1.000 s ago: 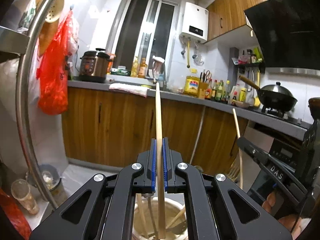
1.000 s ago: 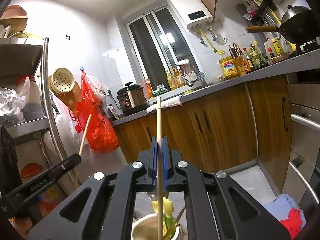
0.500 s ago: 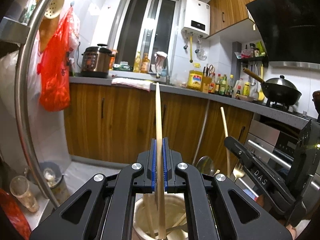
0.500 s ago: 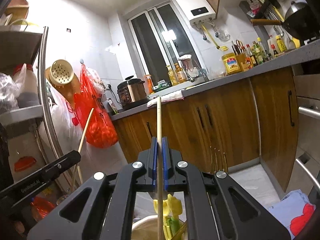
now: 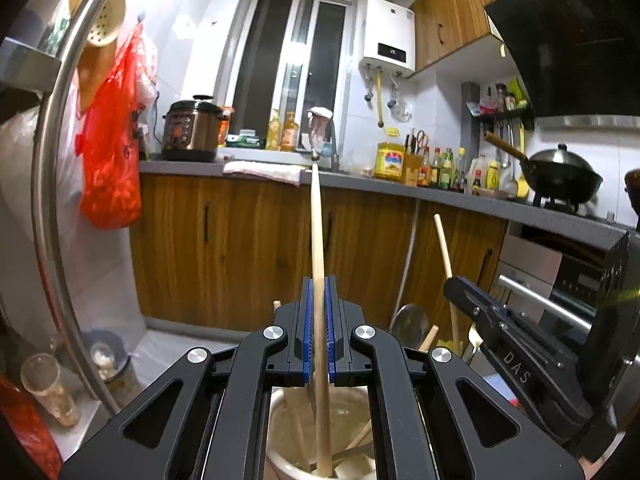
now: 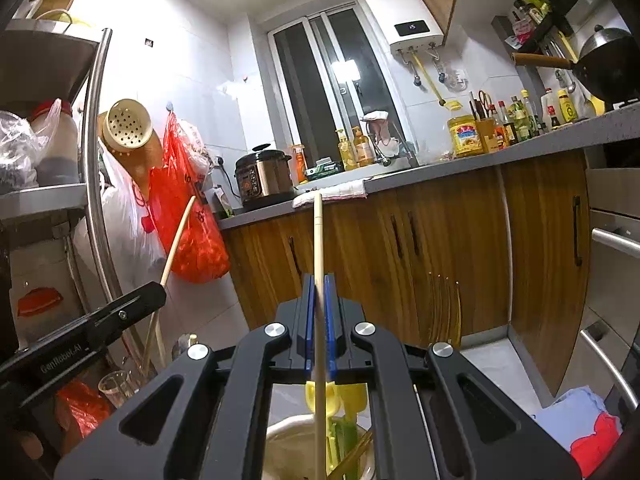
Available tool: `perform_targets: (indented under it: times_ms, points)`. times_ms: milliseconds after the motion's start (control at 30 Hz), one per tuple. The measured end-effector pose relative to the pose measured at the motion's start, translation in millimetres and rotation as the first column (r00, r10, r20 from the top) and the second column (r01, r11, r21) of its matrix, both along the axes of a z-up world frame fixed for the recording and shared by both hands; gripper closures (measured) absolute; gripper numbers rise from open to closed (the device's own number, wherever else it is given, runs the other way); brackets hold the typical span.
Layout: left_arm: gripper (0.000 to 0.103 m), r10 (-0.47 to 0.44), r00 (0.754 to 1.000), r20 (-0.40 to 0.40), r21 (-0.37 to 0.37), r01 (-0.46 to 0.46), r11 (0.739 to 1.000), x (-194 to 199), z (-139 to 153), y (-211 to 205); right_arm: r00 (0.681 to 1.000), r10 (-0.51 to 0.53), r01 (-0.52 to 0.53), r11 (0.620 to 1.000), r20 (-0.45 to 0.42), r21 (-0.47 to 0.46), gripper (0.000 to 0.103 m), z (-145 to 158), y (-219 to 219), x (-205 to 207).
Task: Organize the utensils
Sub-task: 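Drop the chopstick with the left tool while the right tool drops its chopstick into the holder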
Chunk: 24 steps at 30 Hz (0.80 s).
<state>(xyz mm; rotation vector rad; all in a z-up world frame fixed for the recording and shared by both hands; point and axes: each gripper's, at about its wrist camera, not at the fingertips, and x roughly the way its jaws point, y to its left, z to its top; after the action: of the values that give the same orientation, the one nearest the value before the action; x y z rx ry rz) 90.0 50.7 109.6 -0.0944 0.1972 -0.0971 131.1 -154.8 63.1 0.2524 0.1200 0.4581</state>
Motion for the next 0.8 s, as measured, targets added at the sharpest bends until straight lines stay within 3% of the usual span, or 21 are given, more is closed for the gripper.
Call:
perform_targets:
  times_ms: [367,800]
  points:
    - [0.097,-0.054,0.991,-0.123,0.004,0.055,0.998,-30.5,-5.4,9.1,0.987,0.108,-0.108,0.994,-0.121,0.006,0.098,0.1,-18.4,-9.6]
    - [0.097,-0.091,0.970,-0.227,0.032,0.101,0.994,-51.8,-16.6,3.5,0.953,0.220,-0.246,0.964,-0.209,-0.104,0.098,-9.7,-0.5,-37.2]
